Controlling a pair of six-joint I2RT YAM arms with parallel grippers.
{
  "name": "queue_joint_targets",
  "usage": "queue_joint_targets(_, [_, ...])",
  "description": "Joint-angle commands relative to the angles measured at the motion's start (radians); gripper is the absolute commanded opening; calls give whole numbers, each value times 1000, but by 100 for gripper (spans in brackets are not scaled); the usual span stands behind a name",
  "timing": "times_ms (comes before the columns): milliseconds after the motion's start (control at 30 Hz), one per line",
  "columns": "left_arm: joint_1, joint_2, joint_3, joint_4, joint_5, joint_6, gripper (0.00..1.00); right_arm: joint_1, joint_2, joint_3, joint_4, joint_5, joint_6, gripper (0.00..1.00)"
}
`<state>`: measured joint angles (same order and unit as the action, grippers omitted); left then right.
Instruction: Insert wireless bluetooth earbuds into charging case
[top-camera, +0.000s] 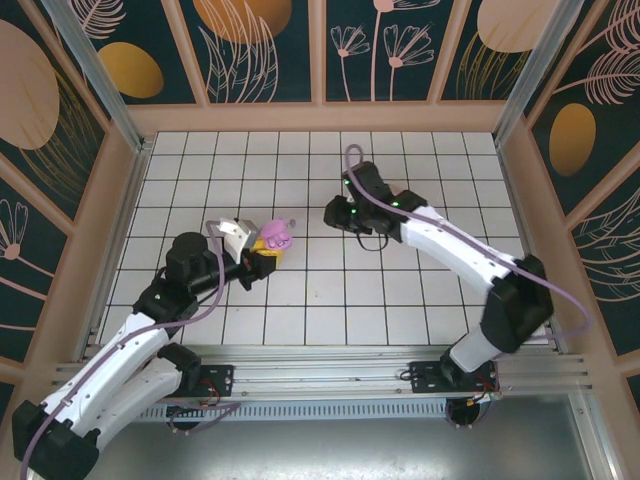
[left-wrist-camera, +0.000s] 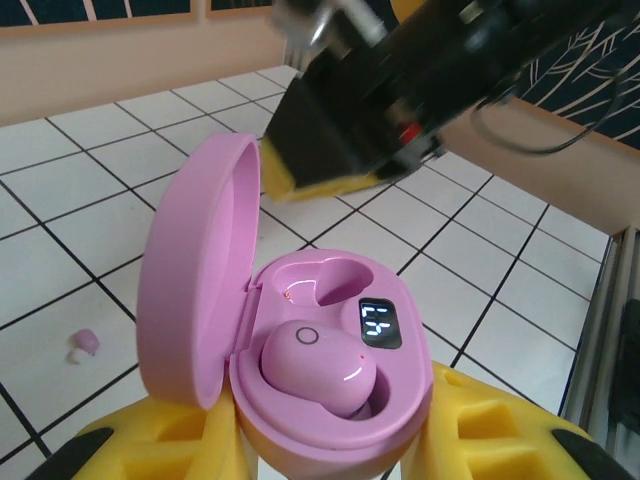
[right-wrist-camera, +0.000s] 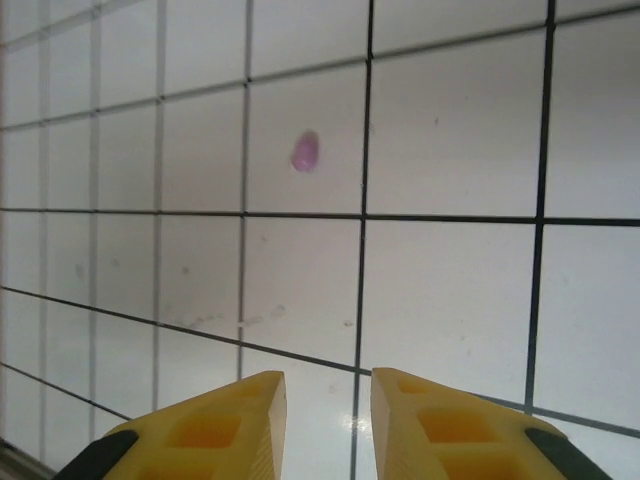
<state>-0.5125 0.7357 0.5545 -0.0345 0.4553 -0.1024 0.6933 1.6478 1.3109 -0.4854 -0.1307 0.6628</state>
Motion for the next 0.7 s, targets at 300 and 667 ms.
queue_joint_targets(300, [-6, -54, 60, -89, -35, 7, 0, 15, 353, 239, 65, -95, 40, 28])
queue_joint_targets(667, [-5, -82, 68, -110, -34, 8, 0, 39, 568, 454, -27, -26, 53, 28])
